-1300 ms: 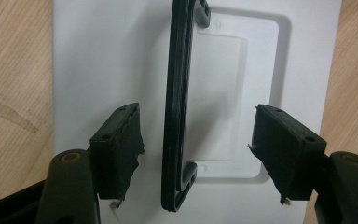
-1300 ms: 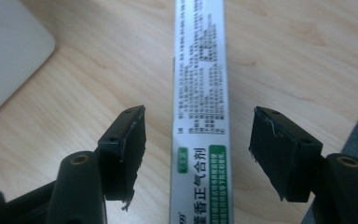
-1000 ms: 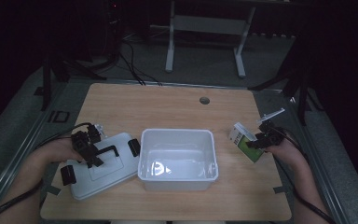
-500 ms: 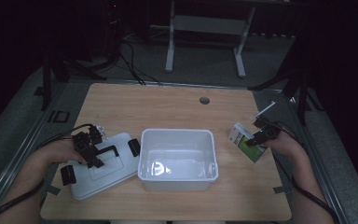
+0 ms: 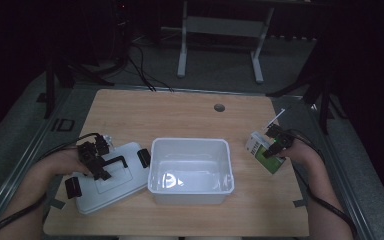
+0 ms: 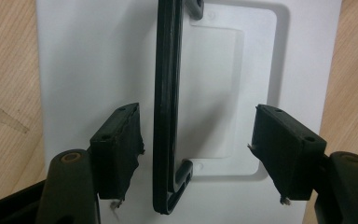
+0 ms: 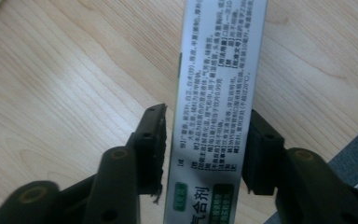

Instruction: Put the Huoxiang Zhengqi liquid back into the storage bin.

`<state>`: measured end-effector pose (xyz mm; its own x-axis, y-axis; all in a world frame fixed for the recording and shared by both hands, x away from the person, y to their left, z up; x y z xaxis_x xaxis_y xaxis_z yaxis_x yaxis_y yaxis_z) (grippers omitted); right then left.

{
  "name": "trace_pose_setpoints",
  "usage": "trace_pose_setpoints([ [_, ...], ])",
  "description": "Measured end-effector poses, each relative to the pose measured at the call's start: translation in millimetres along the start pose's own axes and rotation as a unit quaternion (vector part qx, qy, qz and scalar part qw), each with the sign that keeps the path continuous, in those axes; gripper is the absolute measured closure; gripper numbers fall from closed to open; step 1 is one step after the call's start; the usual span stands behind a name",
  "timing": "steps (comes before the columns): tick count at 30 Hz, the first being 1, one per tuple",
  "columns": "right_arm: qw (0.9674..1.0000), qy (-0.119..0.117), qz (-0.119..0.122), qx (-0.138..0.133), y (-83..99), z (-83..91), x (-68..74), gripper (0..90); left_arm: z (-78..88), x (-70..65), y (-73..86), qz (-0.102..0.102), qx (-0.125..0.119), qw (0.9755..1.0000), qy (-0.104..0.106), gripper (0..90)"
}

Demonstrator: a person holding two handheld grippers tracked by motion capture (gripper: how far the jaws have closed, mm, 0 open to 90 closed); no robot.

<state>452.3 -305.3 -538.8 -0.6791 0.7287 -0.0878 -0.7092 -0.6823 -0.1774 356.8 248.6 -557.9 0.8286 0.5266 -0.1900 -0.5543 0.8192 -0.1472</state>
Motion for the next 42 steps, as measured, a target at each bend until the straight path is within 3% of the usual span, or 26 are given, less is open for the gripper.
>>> trace_pose_setpoints([
  [12,1.0000,-0.003,0.002,-0.007,1.0,-2.2,-1.0,59.2,-4.2,0.3,0.2,-0.001,0.006,1.0000,0.000,33.2],
  [19,0.9999,0.000,-0.010,0.003,-0.1,-2.2,-1.6,62.3,-3.9,0.2,-0.4,-0.001,0.004,1.0000,0.000,33.2],
  [26,0.9999,-0.015,-0.005,0.000,2.6,0.1,3.2,63.6,-4.6,0.7,1.3,0.000,0.007,1.0000,0.001,33.2],
  [35,0.9997,-0.014,0.018,-0.013,7.3,11.8,8.2,63.7,-4.1,0.1,-0.7,0.000,0.006,1.0000,0.000,33.2],
  [38,0.9986,-0.019,0.050,-0.005,11.2,18.9,16.5,63.6,-4.6,-0.4,-1.3,-0.001,0.007,1.0000,0.001,33.2],
  [42,0.9969,-0.032,0.072,-0.010,14.0,27.6,25.0,63.6,-4.4,-0.8,-2.8,-0.002,0.005,1.0000,0.001,33.2],
])
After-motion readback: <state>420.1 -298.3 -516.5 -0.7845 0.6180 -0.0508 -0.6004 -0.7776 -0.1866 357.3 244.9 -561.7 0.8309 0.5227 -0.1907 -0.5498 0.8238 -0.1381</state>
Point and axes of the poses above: each handheld gripper's, and its own axes: z roughly backward along the jaws, y roughly out of its underside, x roughly to its left, the point moved 8 cm from there along -z, roughly forward along the jaws, and after that the axes turned 5 degrees about y, right-handed, at the moved point
